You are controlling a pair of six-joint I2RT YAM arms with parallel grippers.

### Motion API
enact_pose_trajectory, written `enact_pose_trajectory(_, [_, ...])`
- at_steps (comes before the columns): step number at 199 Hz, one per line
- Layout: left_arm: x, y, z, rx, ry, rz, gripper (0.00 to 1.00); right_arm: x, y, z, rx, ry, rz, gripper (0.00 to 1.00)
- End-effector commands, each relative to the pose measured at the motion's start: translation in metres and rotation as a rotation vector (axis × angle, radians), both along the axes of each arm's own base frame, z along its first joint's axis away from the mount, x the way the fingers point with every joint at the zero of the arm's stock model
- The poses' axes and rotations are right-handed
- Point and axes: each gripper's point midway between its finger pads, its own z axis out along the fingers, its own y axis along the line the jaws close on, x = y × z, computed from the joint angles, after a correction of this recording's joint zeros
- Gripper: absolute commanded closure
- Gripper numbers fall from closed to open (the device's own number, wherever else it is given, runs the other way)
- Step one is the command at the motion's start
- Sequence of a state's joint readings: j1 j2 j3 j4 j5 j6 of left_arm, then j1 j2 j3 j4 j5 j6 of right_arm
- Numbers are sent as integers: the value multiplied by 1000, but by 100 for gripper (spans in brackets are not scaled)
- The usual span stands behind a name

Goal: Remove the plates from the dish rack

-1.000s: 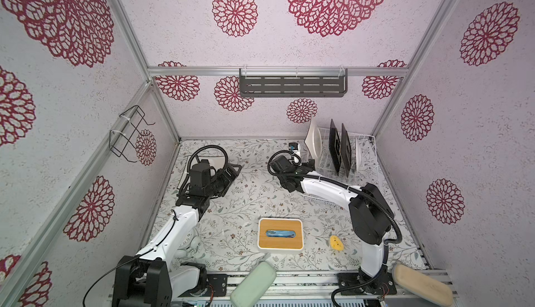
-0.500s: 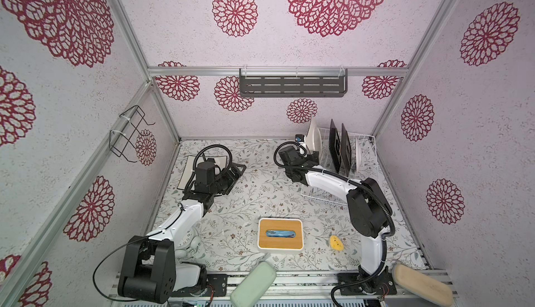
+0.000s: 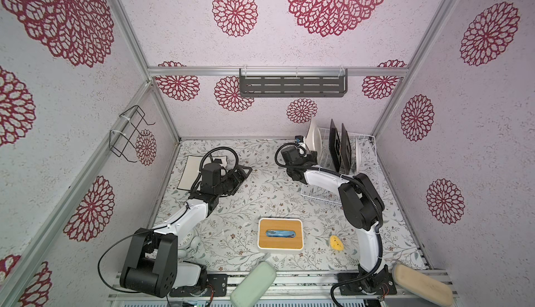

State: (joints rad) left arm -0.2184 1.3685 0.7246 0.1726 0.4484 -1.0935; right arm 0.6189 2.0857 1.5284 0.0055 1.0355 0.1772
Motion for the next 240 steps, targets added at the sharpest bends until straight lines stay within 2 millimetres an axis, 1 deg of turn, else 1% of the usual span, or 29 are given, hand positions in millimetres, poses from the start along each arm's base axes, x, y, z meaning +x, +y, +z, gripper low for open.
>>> enact_pose_trajectory(1, [-2,-4,9,-11,-40,-14,7,7,-7,26,25,-70,-18,30])
enact_pose_trajectory(26, [-1,-1,10,-4,-44,1,7,8,-10,32,21,-88,-18,31])
enact_pose_trajectory(52, [2,-2,12,1,-47,-3,7,14,-12,33,16,-85,-15,33])
enact_pose_trajectory(85, [3,-4,14,-4,-48,-8,8,18,-18,31,2,-85,-26,35])
enact_pose_trajectory(94, [3,-4,15,-7,-47,-8,8,18,-19,32,4,-89,-27,37])
enact_pose_trajectory(114, [4,-6,19,-30,-57,-12,8,21,-20,33,-1,-98,-22,38])
enact_pose_trajectory(140, [6,-8,23,-50,-62,-14,8,26,-23,29,-12,-95,-30,38])
enact_pose_trajectory(155, [6,-9,23,-50,-62,-17,8,28,-24,27,-14,-92,-32,40])
enact_pose_trajectory(170, [7,-8,23,-47,-63,-16,8,28,-25,26,-19,-94,-33,42])
enact_pose_trajectory(203, [9,-9,22,-45,-62,-15,9,29,-26,25,-32,-99,-40,43])
enact_pose_trajectory(240, [9,-10,23,-50,-62,-17,9,31,-27,26,-34,-115,-47,51])
